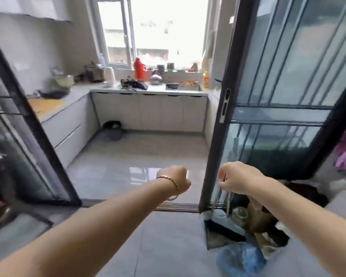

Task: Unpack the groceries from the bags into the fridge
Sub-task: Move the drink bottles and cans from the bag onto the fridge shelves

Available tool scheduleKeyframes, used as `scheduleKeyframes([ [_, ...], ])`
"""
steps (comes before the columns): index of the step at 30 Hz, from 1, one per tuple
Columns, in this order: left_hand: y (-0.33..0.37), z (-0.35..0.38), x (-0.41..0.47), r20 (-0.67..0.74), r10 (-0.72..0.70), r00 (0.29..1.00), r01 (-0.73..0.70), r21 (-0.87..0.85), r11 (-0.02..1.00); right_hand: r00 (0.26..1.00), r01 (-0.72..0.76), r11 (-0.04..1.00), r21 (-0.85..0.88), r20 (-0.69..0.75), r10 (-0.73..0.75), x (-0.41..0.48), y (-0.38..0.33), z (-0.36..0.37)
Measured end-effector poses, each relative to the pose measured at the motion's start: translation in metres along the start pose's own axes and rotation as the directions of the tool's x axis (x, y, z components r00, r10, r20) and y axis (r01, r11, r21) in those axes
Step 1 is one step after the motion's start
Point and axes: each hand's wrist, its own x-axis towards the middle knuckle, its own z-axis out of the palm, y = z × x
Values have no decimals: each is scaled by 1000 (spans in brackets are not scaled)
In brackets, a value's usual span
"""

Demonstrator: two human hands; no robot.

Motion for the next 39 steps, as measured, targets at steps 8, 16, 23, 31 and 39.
scheduleKeyframes([
  [8,-277,-24,-181,-48,-461,886,459,-54,887,901,433,899,-66,37,-431,3,-307,47],
  [16,-486,-49,-403,-87,-781,618,766,-160,623,683,730,670,-132,145,-716,-46,-611,76],
  [23,-620,-61,-549,-127,-930,346,894,-258,368,427,904,402,-147,255,-867,-92,-829,108],
  [31,-769,-64,-653,-113,-993,41,940,-332,77,217,976,207,-68,193,-957,-120,-1047,140],
  [39,-903,-61,-722,-87,-990,-113,902,-426,-65,95,995,93,-23,255,-962,-138,-1220,184],
])
